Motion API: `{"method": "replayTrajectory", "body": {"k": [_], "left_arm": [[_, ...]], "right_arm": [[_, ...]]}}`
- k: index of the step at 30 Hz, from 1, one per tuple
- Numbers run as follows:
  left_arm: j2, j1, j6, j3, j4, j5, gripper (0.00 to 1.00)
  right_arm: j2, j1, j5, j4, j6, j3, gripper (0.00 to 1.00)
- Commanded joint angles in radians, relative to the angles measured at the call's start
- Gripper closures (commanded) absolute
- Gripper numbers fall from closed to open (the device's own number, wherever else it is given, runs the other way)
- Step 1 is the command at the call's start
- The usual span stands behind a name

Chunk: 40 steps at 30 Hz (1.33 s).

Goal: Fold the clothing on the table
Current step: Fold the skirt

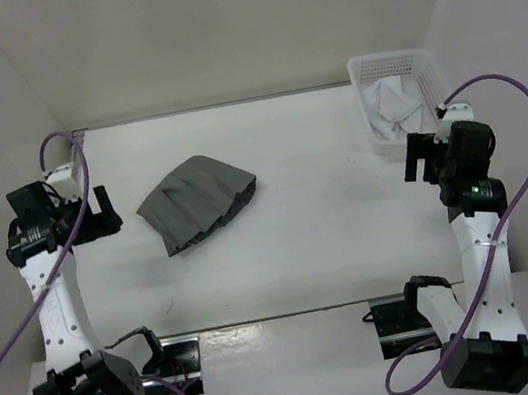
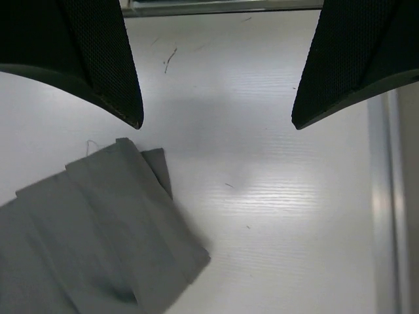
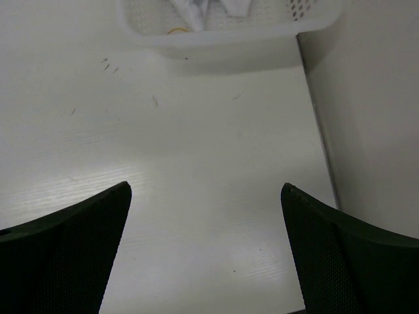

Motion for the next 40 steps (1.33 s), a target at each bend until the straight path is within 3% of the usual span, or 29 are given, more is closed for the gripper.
{"method": "replayTrajectory", "body": {"k": [1, 9, 40], "left_arm": [[-0.124, 0.015, -0.079, -0.019, 0.160, -0.075, 0.00], [-0.175, 0.070, -0.050, -0.134, 0.180, -0.033, 0.00], [-0.184, 0.110, -0.022, -0.143, 0.190, 0.046, 0.00]], "right_arm": [[-0.041, -0.032, 0.029, 0.085, 0.062, -0.013, 0.01], [-0.081, -0.062, 0.021, 0.085, 0.062, -0.013, 0.01], [-0.092, -0.121, -0.030, 0.085, 0.052, -0.031, 0.01]]}}
